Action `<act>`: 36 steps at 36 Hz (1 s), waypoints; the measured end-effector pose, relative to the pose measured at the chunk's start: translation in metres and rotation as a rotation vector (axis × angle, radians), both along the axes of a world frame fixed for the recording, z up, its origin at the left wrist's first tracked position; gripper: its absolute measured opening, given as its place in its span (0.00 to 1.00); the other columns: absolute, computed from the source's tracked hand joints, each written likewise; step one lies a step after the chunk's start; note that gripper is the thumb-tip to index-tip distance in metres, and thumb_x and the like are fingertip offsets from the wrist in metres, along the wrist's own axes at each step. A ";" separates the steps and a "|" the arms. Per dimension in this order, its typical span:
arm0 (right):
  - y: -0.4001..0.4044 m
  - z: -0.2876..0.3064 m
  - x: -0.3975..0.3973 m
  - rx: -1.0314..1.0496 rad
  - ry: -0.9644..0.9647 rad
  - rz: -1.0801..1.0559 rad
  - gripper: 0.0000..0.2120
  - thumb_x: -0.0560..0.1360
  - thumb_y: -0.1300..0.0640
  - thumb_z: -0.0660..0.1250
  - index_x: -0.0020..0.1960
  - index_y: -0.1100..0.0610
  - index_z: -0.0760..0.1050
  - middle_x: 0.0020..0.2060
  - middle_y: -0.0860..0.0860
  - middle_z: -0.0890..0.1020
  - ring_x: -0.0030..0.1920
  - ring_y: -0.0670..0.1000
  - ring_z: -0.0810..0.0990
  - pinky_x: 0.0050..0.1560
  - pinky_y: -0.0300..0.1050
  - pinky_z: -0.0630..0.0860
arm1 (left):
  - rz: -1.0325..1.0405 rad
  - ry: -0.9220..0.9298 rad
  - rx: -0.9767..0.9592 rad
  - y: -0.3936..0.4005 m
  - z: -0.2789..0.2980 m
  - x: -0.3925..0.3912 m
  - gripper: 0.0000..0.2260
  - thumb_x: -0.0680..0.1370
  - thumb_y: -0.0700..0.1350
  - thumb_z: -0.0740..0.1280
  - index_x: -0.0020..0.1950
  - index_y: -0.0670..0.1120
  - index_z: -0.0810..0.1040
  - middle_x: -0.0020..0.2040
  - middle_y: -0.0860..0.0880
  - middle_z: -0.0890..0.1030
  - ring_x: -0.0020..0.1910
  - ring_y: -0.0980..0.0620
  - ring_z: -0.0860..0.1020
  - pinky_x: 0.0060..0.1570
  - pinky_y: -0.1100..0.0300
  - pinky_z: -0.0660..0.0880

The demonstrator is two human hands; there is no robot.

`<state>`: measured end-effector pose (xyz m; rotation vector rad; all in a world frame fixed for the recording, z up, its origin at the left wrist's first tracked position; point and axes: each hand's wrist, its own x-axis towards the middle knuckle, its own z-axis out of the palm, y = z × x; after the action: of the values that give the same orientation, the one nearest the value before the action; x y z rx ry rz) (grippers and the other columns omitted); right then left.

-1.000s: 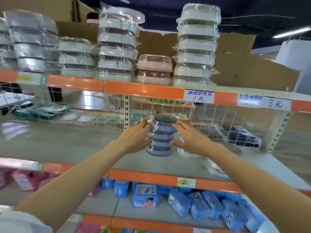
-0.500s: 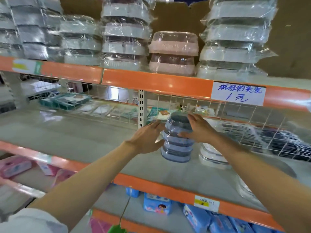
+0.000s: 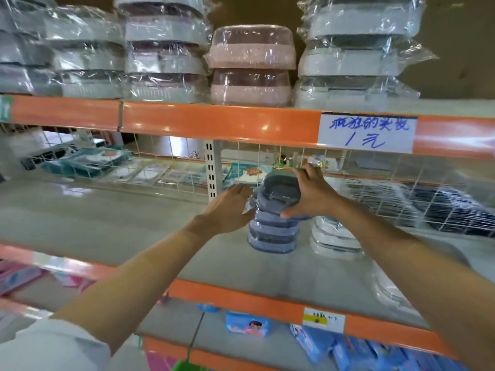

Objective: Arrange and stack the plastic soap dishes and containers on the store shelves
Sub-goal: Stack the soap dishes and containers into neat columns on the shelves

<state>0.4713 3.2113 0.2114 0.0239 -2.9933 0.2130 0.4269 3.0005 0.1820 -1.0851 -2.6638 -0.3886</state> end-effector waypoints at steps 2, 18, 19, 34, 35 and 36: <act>0.006 -0.001 0.013 0.003 0.026 -0.006 0.54 0.62 0.37 0.75 0.75 0.61 0.51 0.71 0.55 0.54 0.72 0.56 0.52 0.71 0.48 0.59 | 0.010 -0.042 -0.027 0.005 -0.002 -0.005 0.21 0.77 0.51 0.64 0.65 0.40 0.70 0.60 0.43 0.74 0.60 0.44 0.73 0.59 0.50 0.72; 0.053 -0.024 0.095 0.080 0.004 -0.170 0.51 0.63 0.34 0.73 0.73 0.60 0.53 0.65 0.56 0.58 0.66 0.56 0.58 0.69 0.45 0.61 | 0.056 -0.264 -0.393 0.073 -0.002 -0.037 0.54 0.70 0.69 0.64 0.76 0.37 0.38 0.77 0.39 0.39 0.77 0.42 0.42 0.74 0.51 0.46; 0.055 -0.025 0.096 0.077 0.018 -0.179 0.51 0.62 0.34 0.74 0.73 0.60 0.55 0.64 0.56 0.59 0.65 0.56 0.59 0.69 0.47 0.61 | 0.058 -0.241 -0.400 0.075 -0.003 -0.040 0.53 0.70 0.69 0.64 0.76 0.37 0.40 0.77 0.39 0.42 0.77 0.41 0.45 0.74 0.50 0.48; 0.040 -0.017 0.124 0.005 0.060 -0.230 0.49 0.62 0.34 0.73 0.72 0.58 0.56 0.67 0.54 0.64 0.65 0.54 0.63 0.66 0.45 0.63 | 0.084 0.047 -0.140 0.065 -0.004 -0.009 0.49 0.62 0.67 0.74 0.70 0.38 0.61 0.65 0.41 0.61 0.65 0.43 0.60 0.65 0.50 0.65; 0.038 -0.015 0.128 -0.007 0.059 -0.239 0.49 0.62 0.34 0.73 0.71 0.57 0.56 0.67 0.53 0.64 0.65 0.54 0.63 0.65 0.46 0.64 | 0.079 0.031 -0.135 0.064 0.000 -0.004 0.49 0.61 0.67 0.74 0.70 0.38 0.62 0.65 0.41 0.61 0.65 0.43 0.59 0.65 0.50 0.65; 0.036 -0.013 0.131 -0.021 0.057 -0.250 0.49 0.62 0.34 0.73 0.71 0.57 0.57 0.67 0.53 0.64 0.65 0.53 0.63 0.65 0.46 0.65 | 0.072 0.019 -0.135 0.062 0.003 0.001 0.49 0.61 0.68 0.74 0.70 0.39 0.62 0.64 0.41 0.61 0.65 0.42 0.59 0.65 0.50 0.65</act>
<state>0.6026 3.2475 0.1982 -0.3380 -2.9002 0.2111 0.4277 3.0630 0.1847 -1.0206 -2.7364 -0.1871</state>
